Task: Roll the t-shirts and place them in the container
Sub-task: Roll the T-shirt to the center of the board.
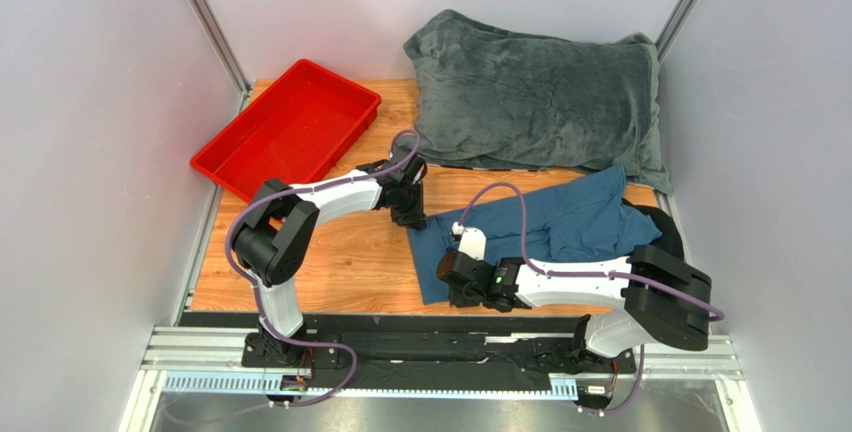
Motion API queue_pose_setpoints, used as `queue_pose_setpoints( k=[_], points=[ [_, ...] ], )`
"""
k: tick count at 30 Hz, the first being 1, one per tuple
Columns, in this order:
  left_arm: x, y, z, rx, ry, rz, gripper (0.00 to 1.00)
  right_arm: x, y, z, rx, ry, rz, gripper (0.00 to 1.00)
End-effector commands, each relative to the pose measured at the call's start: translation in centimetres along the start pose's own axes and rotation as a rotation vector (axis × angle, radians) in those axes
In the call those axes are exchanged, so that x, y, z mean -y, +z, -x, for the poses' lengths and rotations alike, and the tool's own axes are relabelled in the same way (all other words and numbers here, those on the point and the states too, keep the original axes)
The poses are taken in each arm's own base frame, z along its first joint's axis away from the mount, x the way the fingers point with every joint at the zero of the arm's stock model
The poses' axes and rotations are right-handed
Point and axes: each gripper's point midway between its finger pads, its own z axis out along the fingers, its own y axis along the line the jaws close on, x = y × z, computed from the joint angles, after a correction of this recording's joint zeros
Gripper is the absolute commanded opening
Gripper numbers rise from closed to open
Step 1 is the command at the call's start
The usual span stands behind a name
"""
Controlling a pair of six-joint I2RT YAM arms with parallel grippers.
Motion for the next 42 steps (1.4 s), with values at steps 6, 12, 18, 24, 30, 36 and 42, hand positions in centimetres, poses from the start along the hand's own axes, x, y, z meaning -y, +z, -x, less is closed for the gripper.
queue_pose_setpoints(
  k=[6,12,18,24,30,36,42],
  points=[
    [1.7,-1.9,2.1,0.072,0.052,-0.043,0.27,-0.1,-0.6,0.6,0.024,0.025,-0.037,0.0],
    [3.2,-5.2,2.0,0.108,0.09,-0.133,0.36,-0.6,-1.6,1.8,0.055,0.019,-0.027,0.01],
    [3.6,-6.4,-0.8,0.063,0.074,-0.228,0.31,-1.2,-1.9,2.1,0.05,0.009,-0.018,0.1],
    [3.7,-5.1,-2.8,0.008,0.057,-0.261,0.15,-1.8,-3.0,2.7,0.051,0.0,-0.007,0.28],
    [4.4,-3.5,-3.1,-0.027,0.043,-0.295,0.11,-1.7,-4.2,3.8,0.087,-0.016,-0.015,0.33],
    [3.2,-1.2,-3.4,-0.062,0.04,-0.226,0.1,-2.7,-4.2,5.7,0.142,-0.044,-0.023,0.28],
    [2.5,-0.1,-3.5,-0.088,0.04,-0.181,0.09,-5.2,-2.8,7.6,0.164,-0.059,-0.003,0.18]
  ],
)
